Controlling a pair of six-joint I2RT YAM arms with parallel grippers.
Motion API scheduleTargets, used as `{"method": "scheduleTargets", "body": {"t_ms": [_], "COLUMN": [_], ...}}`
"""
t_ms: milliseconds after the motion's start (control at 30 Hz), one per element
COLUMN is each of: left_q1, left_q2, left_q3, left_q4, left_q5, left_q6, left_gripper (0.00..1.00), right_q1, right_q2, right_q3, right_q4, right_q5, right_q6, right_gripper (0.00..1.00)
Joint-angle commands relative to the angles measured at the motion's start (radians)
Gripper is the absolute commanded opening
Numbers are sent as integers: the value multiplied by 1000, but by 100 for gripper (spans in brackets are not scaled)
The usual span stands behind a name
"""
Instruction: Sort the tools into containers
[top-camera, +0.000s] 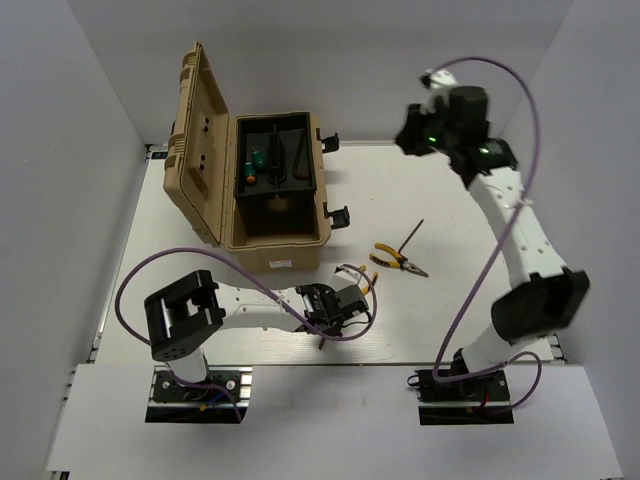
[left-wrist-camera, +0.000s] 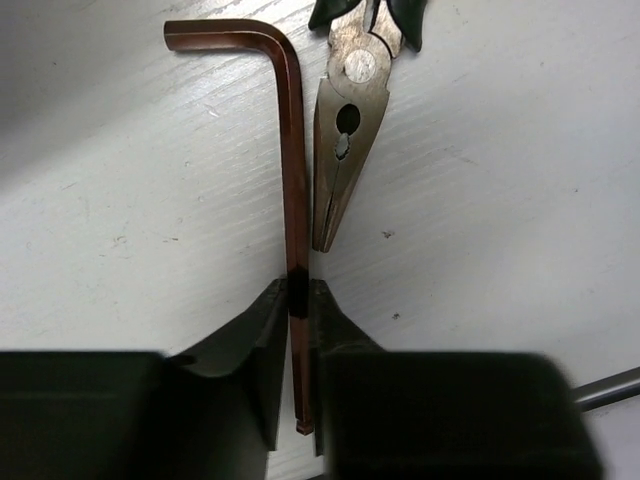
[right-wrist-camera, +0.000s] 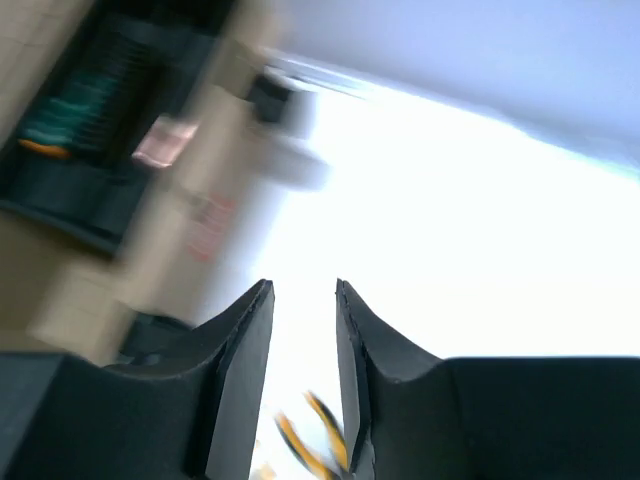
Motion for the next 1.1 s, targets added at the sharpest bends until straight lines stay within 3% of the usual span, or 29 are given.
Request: {"method": "scheduleTargets", "body": {"t_ms": [0,67,100,133,233,333,400,567,700,867,1000,1067], "left_q1": [-21,-21,-21,-21,-31,-31,-31,-31,-11,26,168,245], "left_q2": [54,54,54,54,-12,-106,-155,-319,-353,-335,-258,-226], "left_q3": [-71,-71,-71,-60,-33,30,88,200,317,469,567,614], "left_q4": [-69,-79,-98,-112,-174,-270,-327,-290,-263,-249,-231,-175], "left_q5": [50,27,16,-5,-53,-108,-122,-53,-19,-171,-330,-331], "left_q6": [-11,-11,-11,-11,10,35,52,216,303,394,458,498], "left_gripper": [19,13,3,0,0,0,0,0,0,0,0,0], "right_q1": [-144,-236,-246,-260,-315,-357,-378,-412,-432,-438,-434,-432], "right_q2": [-134,-218,-269,-315,-404,-433,-429,-377,-371,-380,-371,-352], "right_q3": [-238,-387,-469,-546,-685,-788,-827,-880,-880,-900,-892,-881], "right_q4": [-42,-5,7,8,8,4,-9,-9,-12,-3,-15,-43], "right_q5": [89,54,20,11,-26,-46,-66,-129,-158,-183,-233,-274], "right_q6": [-18,-8,-8,-14,-15,23,38,49,45,35,-14,-41], "right_gripper": [37,37,37,37,44,67,75,67,63,62,59,54]}}
